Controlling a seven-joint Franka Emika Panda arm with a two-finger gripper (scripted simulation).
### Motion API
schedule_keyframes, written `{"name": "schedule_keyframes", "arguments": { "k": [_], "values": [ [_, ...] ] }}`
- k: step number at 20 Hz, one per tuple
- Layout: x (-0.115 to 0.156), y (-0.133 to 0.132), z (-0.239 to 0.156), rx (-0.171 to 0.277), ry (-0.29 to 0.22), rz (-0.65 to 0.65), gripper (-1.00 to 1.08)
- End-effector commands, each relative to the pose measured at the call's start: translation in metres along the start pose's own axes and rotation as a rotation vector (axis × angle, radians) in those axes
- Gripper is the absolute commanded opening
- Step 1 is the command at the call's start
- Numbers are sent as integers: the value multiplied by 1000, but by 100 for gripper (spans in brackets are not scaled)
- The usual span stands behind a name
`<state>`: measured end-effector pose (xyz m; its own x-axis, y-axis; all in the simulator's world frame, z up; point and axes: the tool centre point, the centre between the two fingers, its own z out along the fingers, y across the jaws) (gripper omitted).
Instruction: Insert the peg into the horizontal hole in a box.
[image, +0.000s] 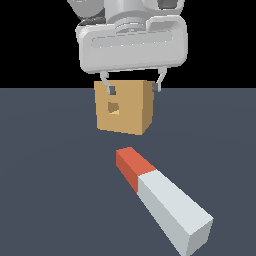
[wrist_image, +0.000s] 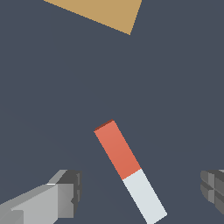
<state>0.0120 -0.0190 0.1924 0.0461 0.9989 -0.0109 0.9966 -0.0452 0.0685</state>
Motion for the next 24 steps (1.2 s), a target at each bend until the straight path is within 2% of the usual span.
{"name": "schedule_keyframes", "arguments": {
  "k": [1,12,24],
  "values": [
    [0,0,0,0,0,0,100],
    [-14,1,13,7,3,-54,100],
    [-60,12,58,29,15,-241,100]
  ]
}}
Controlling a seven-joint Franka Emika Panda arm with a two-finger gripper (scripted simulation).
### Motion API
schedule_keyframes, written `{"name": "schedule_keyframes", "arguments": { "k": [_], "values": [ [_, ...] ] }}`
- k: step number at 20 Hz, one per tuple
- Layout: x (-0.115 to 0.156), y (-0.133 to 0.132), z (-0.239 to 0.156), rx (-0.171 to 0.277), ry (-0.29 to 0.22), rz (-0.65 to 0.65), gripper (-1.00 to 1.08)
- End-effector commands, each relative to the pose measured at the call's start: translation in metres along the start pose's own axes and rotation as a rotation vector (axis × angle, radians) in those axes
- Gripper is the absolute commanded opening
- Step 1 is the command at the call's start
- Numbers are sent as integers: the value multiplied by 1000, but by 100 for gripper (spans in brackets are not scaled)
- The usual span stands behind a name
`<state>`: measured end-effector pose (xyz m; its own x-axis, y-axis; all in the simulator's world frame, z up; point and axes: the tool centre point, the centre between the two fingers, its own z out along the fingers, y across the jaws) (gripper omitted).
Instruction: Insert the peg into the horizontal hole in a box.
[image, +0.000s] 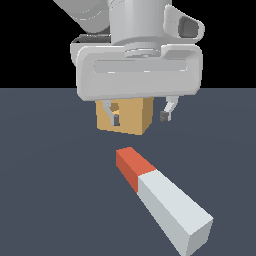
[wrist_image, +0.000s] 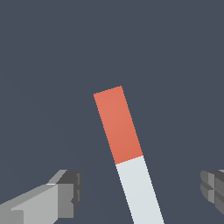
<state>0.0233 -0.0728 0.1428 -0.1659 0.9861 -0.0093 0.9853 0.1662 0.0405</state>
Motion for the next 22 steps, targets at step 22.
{"name": "schedule_keyframes", "arguments": {
  "k": [22],
  "values": [
    [-74,22,74,39,16,-308,100]
  ]
}}
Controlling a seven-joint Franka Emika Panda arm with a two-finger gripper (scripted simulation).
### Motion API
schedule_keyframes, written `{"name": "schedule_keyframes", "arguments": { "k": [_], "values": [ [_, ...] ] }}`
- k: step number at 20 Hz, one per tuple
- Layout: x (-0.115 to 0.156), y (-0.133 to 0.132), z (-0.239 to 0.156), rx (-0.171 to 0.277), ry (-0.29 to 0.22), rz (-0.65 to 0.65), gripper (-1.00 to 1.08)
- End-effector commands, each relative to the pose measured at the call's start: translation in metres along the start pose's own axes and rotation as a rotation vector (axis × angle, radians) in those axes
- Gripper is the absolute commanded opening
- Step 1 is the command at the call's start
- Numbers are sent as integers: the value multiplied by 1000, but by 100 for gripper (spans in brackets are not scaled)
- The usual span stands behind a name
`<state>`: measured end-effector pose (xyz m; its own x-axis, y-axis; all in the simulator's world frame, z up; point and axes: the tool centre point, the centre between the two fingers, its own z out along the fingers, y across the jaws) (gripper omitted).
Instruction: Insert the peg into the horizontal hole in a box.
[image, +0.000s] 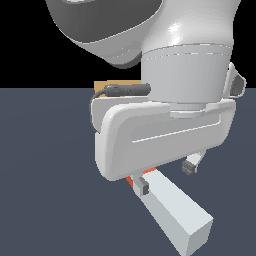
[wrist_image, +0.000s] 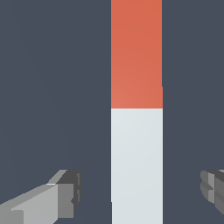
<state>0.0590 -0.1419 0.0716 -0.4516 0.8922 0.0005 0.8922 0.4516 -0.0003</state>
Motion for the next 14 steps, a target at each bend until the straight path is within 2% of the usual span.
{"name": "schedule_keyframes", "arguments": {
  "k": [1,8,14],
  "values": [
    [-1,1,1,0,0,-7,100],
    [0,1,2,0,0,-4,100],
    [0,1,26,0,0,-4,100]
  ]
}}
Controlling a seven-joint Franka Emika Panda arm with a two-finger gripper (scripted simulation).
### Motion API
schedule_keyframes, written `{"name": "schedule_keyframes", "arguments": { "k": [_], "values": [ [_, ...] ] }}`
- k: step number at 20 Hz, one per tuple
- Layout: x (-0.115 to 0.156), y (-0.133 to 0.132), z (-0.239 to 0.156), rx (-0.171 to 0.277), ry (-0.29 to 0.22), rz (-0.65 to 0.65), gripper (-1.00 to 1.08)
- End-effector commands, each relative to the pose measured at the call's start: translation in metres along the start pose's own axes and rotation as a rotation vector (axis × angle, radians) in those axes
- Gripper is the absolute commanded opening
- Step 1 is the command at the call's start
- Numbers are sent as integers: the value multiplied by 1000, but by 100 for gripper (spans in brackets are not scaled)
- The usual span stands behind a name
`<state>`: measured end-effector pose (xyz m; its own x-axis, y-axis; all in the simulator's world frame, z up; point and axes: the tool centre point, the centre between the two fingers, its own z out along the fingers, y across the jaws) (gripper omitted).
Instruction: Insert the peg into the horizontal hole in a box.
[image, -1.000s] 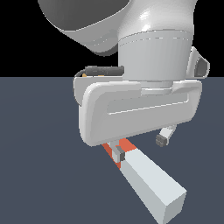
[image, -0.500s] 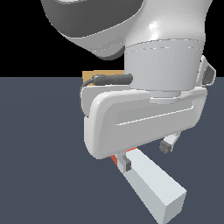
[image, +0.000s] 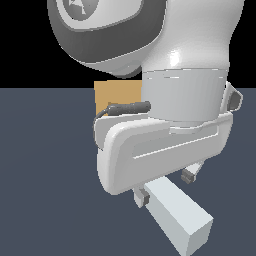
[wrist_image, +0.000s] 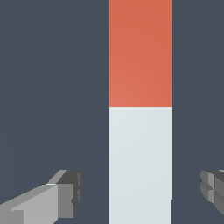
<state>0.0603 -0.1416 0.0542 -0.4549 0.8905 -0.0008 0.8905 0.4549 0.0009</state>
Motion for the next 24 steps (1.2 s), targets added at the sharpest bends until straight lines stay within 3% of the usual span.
{"name": "schedule_keyframes", "arguments": {
  "k": [1,10,11,24],
  "values": [
    [1,-1,15,1,1,0,100],
    [0,0,32,1,1,0,100],
    [0,0,32,1,1,0,-100],
    [1,-1,33,1,1,4,-100]
  ]
}}
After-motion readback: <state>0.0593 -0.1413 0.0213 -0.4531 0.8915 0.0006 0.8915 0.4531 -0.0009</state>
